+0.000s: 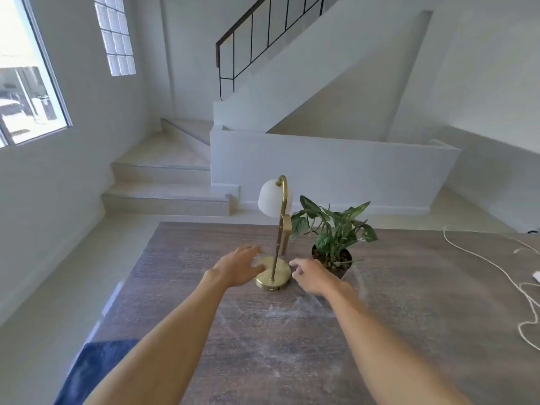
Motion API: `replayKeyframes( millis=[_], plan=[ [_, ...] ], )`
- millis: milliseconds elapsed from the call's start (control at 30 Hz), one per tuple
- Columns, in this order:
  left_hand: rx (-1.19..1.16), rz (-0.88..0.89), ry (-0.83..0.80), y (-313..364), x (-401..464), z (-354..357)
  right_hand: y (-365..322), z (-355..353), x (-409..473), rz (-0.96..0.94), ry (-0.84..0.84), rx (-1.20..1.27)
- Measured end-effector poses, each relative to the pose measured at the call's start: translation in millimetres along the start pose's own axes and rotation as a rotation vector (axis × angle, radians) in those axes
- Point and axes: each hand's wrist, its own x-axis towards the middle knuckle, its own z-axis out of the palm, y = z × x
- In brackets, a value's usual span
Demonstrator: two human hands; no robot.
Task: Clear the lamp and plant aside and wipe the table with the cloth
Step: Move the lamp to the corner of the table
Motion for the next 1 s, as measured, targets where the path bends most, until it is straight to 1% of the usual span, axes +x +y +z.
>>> replayKeyframes(
  millis=[133,233,300,400,500,700,1000],
  plan=[
    [-0.182,-0.037,0.009,0,16,14,3,11,23,0.026,-0.056,-0.036],
    [-0.248,-0.011,0.052,4,30,17,4,20,45,0.069,-0.046,-0.067],
    [-0.228,0.040,0.071,5,29,18,0,26,48,0.103,-0.045,-0.054],
    [-0.203,0.080,0.113,-1,41,28,7,37,67,0.136,-0.101,-0.010],
    [-0.246,0.092,0.124,-4,44,31,9,41,76,0.184,-0.108,0.024],
    [-0.267,0.103,0.097,2,50,30,15,43,88,0.193,-0.135,0.059],
    [-0.344,0.120,0.158,12,52,23,18,44,92,0.228,-0.124,0.099]
  ],
)
